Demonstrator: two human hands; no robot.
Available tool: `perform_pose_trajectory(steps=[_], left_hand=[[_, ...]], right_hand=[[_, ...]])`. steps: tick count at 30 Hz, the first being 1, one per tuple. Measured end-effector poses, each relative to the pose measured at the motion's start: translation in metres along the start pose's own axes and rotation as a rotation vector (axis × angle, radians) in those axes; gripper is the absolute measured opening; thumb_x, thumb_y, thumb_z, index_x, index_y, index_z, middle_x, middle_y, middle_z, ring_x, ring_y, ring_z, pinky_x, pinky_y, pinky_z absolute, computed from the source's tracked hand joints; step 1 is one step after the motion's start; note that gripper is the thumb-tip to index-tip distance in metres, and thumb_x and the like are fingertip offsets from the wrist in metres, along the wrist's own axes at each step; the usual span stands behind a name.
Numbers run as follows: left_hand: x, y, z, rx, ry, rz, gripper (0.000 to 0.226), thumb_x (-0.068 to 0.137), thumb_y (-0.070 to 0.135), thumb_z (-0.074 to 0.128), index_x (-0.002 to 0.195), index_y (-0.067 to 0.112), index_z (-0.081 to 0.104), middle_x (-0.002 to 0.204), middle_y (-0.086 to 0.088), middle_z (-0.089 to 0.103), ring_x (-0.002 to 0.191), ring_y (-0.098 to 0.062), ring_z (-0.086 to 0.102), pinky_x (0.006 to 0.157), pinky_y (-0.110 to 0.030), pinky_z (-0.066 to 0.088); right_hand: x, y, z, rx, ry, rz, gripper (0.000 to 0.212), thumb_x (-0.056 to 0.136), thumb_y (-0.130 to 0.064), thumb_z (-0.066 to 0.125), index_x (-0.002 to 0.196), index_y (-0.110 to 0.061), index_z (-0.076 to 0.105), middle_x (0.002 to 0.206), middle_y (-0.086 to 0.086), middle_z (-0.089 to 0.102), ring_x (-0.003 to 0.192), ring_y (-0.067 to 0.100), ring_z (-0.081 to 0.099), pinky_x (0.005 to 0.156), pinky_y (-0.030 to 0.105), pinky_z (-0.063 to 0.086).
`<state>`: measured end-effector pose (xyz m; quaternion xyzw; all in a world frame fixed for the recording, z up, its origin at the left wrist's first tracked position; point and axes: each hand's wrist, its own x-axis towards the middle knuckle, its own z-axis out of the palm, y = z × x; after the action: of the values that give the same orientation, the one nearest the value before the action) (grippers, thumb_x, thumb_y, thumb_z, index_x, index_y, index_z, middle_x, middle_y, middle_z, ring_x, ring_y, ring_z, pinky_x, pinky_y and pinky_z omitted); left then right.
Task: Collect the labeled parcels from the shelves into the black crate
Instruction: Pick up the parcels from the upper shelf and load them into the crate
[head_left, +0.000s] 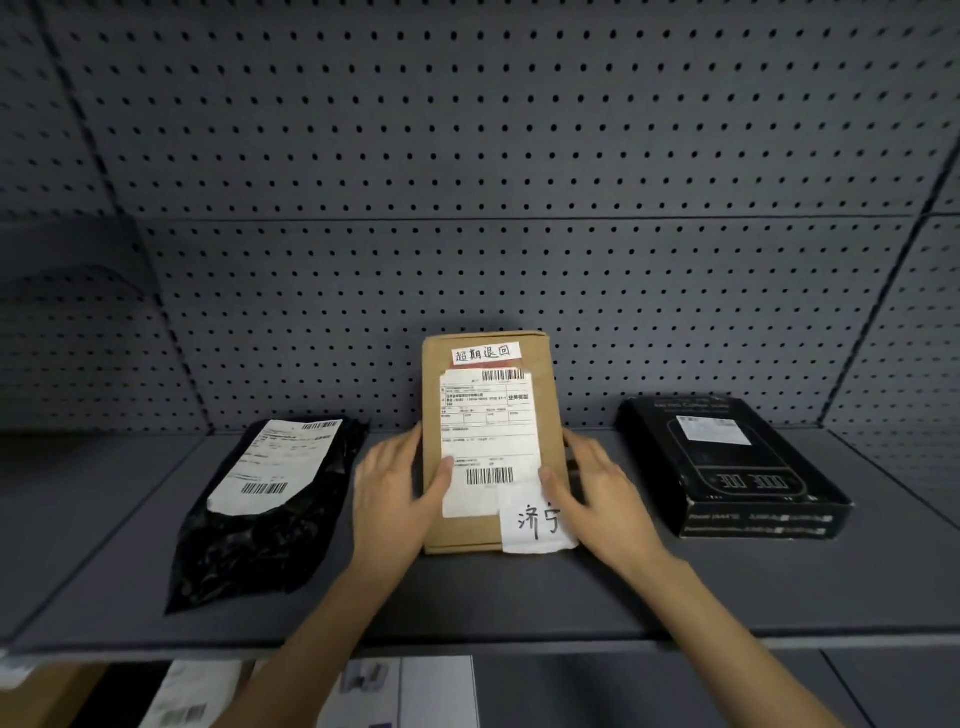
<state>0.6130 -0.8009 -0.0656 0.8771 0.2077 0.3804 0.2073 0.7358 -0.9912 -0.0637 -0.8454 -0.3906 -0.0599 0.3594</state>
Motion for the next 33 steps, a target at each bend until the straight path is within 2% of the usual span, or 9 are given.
perform_pose_trajectory(steps=[3,8,10,15,17,20,23,26,33], left_hand=[[0.000,-0.004,-0.004,0.032,-0.023,0.025,0.060,0.086,0.060,0.034,0.129,0.022,0.050,0.119,0.003,0.058,0.114,-0.016,0.046,0.099,-0.034,0.032],[-0.002,-0.007,-0.016,0.088,-0.041,0.104,0.060,0.089,0.057,0.033,0.131,0.017,0.049,0.118,0.000,0.059,0.113,-0.018,0.047,0.098,-0.024,0.024],[-0.003,-0.007,-0.020,0.102,-0.062,0.138,0.060,0.090,0.057,0.032,0.132,0.017,0.048,0.118,-0.001,0.059,0.112,-0.018,0.047,0.099,-0.026,0.025],[0.004,-0.005,-0.033,0.056,-0.076,0.256,0.054,0.092,0.051,0.033,0.135,0.020,0.045,0.117,0.002,0.059,0.109,-0.015,0.048,0.097,-0.026,0.028],[0.010,-0.004,-0.037,0.041,-0.043,0.313,0.048,0.092,0.046,0.035,0.129,0.022,0.051,0.113,0.002,0.062,0.105,-0.013,0.049,0.093,-0.023,0.027],[0.019,0.003,-0.034,0.036,-0.016,0.364,0.043,0.089,0.043,0.038,0.121,0.022,0.058,0.107,0.001,0.064,0.100,-0.014,0.050,0.091,-0.021,0.026],[0.022,0.025,-0.020,0.002,-0.048,0.407,0.043,0.088,0.042,0.038,0.118,0.021,0.059,0.105,0.001,0.064,0.099,-0.018,0.053,0.091,-0.026,0.030],[0.021,0.062,-0.004,-0.008,-0.074,0.502,0.041,0.087,0.040,0.039,0.114,0.018,0.061,0.103,0.000,0.065,0.096,-0.019,0.055,0.088,-0.030,0.034],[0.000,0.176,0.054,-0.018,-0.148,0.708,0.031,0.083,0.038,0.039,0.090,0.018,0.061,0.084,0.003,0.063,0.082,-0.021,0.055,0.075,-0.029,0.033]], right_hand=[[-0.004,-0.008,-0.001,0.043,0.009,0.027,0.058,0.093,-0.053,0.042,0.144,-0.029,0.027,0.137,-0.009,0.046,0.117,0.017,0.051,0.096,0.037,0.044],[-0.007,-0.018,-0.001,0.103,0.046,0.075,0.049,0.092,-0.055,0.041,0.132,-0.030,0.029,0.112,-0.008,0.065,0.102,0.012,0.062,0.085,0.038,0.050],[-0.008,-0.023,-0.002,0.106,0.078,0.094,0.052,0.091,-0.057,0.039,0.133,-0.028,0.028,0.105,-0.006,0.064,0.096,0.012,0.062,0.083,0.039,0.050],[-0.016,-0.034,-0.017,0.106,0.172,0.076,0.058,0.089,-0.057,0.038,0.135,-0.022,0.032,0.105,-0.007,0.061,0.091,0.011,0.059,0.079,0.035,0.048],[-0.020,-0.034,-0.027,0.105,0.227,0.086,0.054,0.092,-0.051,0.042,0.135,-0.021,0.033,0.100,-0.009,0.061,0.084,0.008,0.059,0.073,0.031,0.045],[-0.032,-0.029,-0.046,0.120,0.302,0.135,0.056,0.090,-0.057,0.038,0.135,-0.024,0.032,0.095,-0.009,0.063,0.080,0.006,0.060,0.071,0.032,0.046],[-0.049,-0.020,-0.069,0.107,0.376,0.189,0.059,0.088,-0.061,0.036,0.135,-0.026,0.031,0.094,-0.005,0.065,0.080,0.012,0.062,0.067,0.031,0.046],[-0.072,-0.011,-0.098,0.059,0.450,0.231,0.051,0.093,-0.051,0.041,0.135,-0.023,0.032,0.089,0.000,0.067,0.076,0.010,0.063,0.066,0.033,0.049],[-0.165,0.032,-0.183,-0.052,0.628,0.397,0.048,0.092,-0.051,0.042,0.133,-0.028,0.033,0.091,-0.019,0.060,0.078,-0.003,0.058,0.064,0.024,0.041]])
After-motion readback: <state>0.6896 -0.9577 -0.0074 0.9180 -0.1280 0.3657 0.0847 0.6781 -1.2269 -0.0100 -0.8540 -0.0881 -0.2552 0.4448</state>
